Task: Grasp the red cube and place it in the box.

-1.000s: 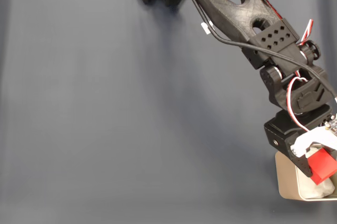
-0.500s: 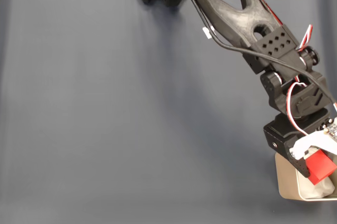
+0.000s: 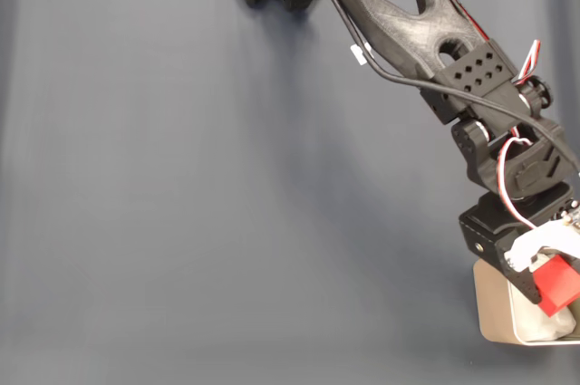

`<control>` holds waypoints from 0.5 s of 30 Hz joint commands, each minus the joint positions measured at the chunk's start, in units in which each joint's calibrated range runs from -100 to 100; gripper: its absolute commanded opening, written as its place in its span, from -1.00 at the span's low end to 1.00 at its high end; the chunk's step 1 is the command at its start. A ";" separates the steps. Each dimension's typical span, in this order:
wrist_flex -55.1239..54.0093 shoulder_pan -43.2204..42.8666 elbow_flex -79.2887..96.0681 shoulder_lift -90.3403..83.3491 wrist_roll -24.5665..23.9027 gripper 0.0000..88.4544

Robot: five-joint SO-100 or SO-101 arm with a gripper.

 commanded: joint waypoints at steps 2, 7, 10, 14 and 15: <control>-1.48 -0.91 -4.02 -1.24 -0.63 -0.78; -1.48 -0.98 -3.75 -1.50 -1.32 -0.59; -0.99 -0.98 -3.29 -1.67 -1.61 -0.39; -0.33 -0.98 -2.84 -1.67 -0.93 -0.25; -0.33 -0.98 -2.84 -1.67 -0.78 -0.21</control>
